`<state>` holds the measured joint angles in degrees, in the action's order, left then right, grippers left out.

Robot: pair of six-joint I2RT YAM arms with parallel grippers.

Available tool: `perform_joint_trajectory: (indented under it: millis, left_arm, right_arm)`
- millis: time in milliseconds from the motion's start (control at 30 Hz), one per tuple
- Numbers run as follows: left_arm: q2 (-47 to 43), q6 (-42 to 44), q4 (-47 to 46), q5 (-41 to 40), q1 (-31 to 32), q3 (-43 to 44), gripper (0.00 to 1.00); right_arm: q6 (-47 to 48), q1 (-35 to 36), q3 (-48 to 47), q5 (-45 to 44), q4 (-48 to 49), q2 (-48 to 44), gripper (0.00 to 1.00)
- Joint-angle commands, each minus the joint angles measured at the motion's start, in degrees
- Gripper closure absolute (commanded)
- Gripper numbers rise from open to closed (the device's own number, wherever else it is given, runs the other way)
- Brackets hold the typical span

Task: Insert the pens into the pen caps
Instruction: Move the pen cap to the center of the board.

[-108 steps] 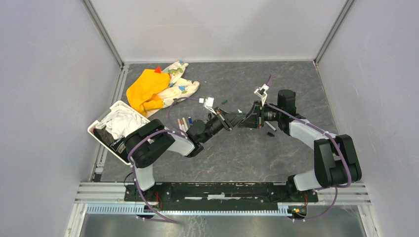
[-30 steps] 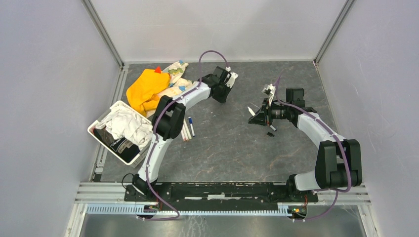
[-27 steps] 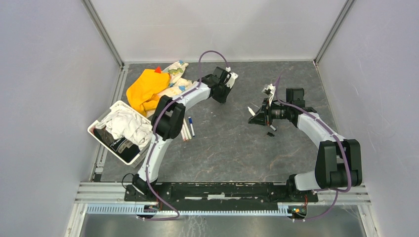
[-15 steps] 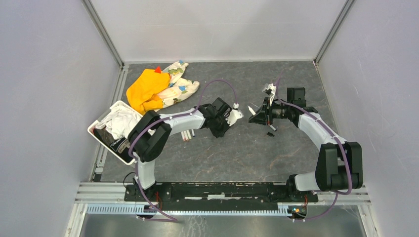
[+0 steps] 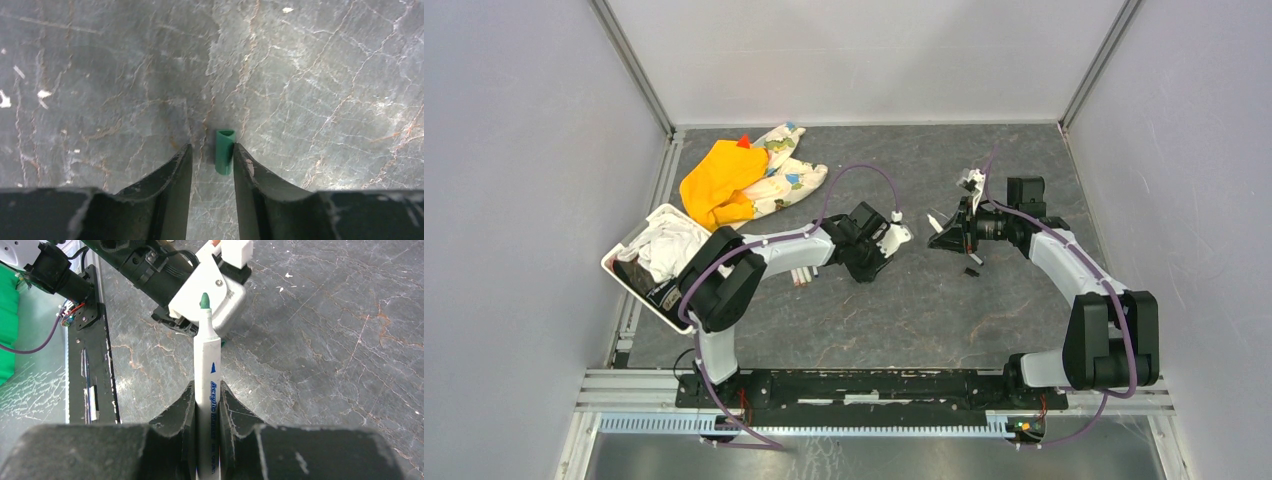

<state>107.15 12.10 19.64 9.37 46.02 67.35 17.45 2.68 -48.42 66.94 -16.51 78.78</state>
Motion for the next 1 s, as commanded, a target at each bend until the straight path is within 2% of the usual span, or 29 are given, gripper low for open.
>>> perform_joint_trajectory:
  millis: [0,167,300,367,467,667,967]
  left_arm:
    - [-6.73,-6.76,-5.74,-3.40,-0.73,-2.51,0.57]
    - [-13.78,-11.43,-9.66,-4.55,-0.74,-5.61,0.57]
    - [-20.69,-17.91,-14.76,-3.57,-0.73,-11.31,0.60]
    - [-23.83,-22.63,-19.14,-1.63,-0.68,-15.49,0.68]
    - [-26.77,-31.81,-24.84,1.08,-0.67,-21.31,0.87]
    - [-24.71,-49.79,-33.57,2.68,0.93,-29.84,0.97]
    - [-16.50,-53.34,-31.31,-6.56,3.46,-26.96,0.98]
  right_arm:
    - [1.09,-0.35,-2.20,1.43,0.56,-1.70,1.00]
    - [1.08,-0.39,-2.20,1.53,0.47,-1.87,1.00]
    - [1.09,-0.40,-2.20,1.59,0.51,-1.95,1.00]
    - [1.09,-0.33,-2.20,1.62,0.47,-2.03,1.00]
    - [1.09,-0.43,-2.20,1.53,0.46,-2.10,1.00]
    - [1.09,-0.44,-2.20,1.35,0.61,-2.05,1.00]
    - [1.09,-0.52,-2.11,1.16,0.61,-1.88,1.00]
